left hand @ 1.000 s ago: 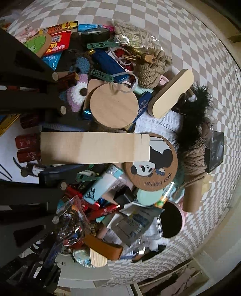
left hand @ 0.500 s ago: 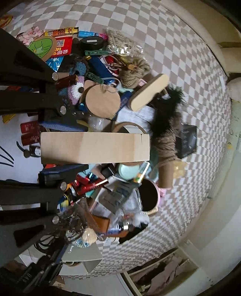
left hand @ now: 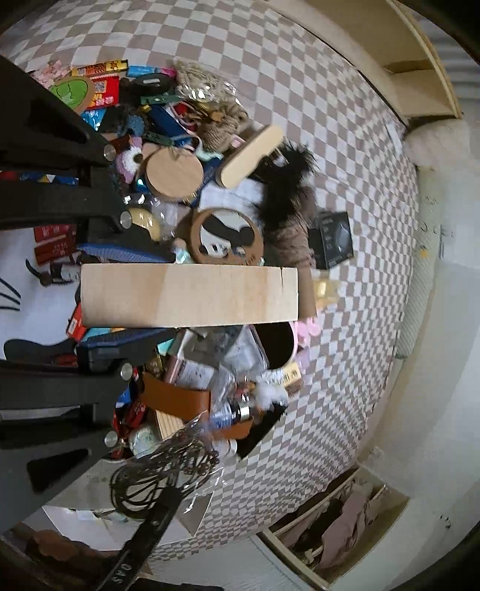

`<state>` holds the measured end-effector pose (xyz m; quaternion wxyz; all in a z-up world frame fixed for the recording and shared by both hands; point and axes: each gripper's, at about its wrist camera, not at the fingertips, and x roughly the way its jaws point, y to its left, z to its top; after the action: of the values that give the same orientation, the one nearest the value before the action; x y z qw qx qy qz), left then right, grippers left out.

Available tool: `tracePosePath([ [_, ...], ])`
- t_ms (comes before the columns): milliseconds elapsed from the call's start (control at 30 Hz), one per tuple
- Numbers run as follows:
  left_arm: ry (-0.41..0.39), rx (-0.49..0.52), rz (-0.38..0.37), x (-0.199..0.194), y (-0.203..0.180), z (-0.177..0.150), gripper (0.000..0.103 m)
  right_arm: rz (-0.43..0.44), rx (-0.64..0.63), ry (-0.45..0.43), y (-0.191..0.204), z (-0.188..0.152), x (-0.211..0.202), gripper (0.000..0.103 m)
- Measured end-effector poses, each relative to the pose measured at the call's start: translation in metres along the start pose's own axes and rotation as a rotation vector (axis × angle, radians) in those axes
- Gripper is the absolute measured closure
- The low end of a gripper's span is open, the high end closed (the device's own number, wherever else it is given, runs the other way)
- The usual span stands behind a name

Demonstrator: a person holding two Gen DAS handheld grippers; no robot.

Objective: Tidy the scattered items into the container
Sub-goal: 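Carry the wooden plank and clear bag over the white box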

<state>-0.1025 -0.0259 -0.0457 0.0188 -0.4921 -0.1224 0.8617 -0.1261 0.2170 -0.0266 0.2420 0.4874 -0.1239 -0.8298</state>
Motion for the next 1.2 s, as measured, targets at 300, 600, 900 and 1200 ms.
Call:
tracePosePath([
  [300,-0.001,0.07,-0.055,0.005,-0.042,0.004,0.071,-0.039,0.057,-0.078,-0.028,0.007,-0.023,0.094],
  [600,-0.001,0.091,-0.107,0.01,-0.071,0.008,0.071,-0.052,0.142,-0.14,-0.067,0.004,-0.055,0.094],
  [900,0.002,0.135,-0.177,0.015,-0.11,0.006,0.071,-0.077,0.242,-0.205,-0.113,-0.005,-0.095,0.094],
  [1200,0.004,0.192,-0.229,0.021,-0.159,-0.001,0.071,-0.109,0.331,-0.258,-0.156,-0.017,-0.127,0.094],
])
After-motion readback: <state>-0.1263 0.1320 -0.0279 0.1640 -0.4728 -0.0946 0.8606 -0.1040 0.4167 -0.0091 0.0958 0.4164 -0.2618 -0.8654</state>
